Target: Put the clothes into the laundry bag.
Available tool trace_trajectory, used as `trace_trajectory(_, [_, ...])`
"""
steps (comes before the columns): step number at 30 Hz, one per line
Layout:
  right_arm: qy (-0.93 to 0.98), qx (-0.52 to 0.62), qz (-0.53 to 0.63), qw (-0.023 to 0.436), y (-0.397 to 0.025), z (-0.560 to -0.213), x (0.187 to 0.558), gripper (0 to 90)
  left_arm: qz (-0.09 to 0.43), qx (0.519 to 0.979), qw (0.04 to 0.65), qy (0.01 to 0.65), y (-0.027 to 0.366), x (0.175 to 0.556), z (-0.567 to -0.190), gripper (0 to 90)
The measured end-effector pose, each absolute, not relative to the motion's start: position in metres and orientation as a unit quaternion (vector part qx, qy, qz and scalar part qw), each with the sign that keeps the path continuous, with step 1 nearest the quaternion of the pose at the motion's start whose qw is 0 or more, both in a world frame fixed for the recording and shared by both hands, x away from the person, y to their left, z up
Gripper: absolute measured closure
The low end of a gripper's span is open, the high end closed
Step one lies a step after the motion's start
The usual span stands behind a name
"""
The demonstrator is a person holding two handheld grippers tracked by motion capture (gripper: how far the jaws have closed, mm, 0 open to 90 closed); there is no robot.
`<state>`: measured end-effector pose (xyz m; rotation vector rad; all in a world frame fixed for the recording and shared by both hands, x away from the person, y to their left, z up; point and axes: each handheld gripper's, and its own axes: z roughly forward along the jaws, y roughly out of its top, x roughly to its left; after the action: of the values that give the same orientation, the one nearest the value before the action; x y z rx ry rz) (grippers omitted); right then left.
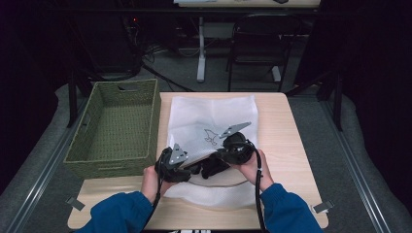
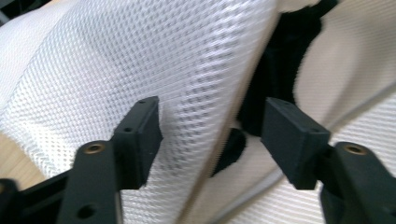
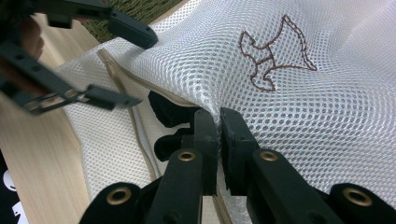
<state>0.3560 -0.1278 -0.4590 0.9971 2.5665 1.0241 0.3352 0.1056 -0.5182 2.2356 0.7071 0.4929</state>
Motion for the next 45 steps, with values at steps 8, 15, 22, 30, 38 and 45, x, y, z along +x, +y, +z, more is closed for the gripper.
trace_trajectory(8, [0.873, 0.332, 0.342, 0.103, -0.127, -0.461, 0.354, 86.2, 0.182, 0.877, 0.356, 0.266, 0.105, 0.342, -0.524, 73.4])
trace_trajectory(15, [0.876, 0.332, 0.334, 0.099, -0.127, -0.464, 0.354, 86.2, 0.167, 0.883, 0.35, 0.263, 0.105, 0.343, -0.523, 79.2])
trace_trajectory(22, [0.879, 0.333, 0.327, 0.095, -0.127, -0.468, 0.354, 86.1, 0.158, 0.886, 0.348, 0.263, 0.107, 0.344, -0.522, 79.4])
trace_trajectory(30, [0.881, 0.336, 0.321, 0.087, -0.126, -0.473, 0.355, 86.2, 0.143, 0.889, 0.345, 0.264, 0.11, 0.346, -0.521, 77.1])
trace_trajectory(38, [0.881, 0.335, 0.322, 0.084, -0.126, -0.475, 0.355, 86.1, 0.132, 0.89, 0.349, 0.261, 0.113, 0.345, -0.519, 77.7])
trace_trajectory(45, [0.883, 0.334, 0.321, 0.081, -0.126, -0.477, 0.355, 86.0, 0.129, 0.893, 0.343, 0.259, 0.113, 0.346, -0.519, 77.4])
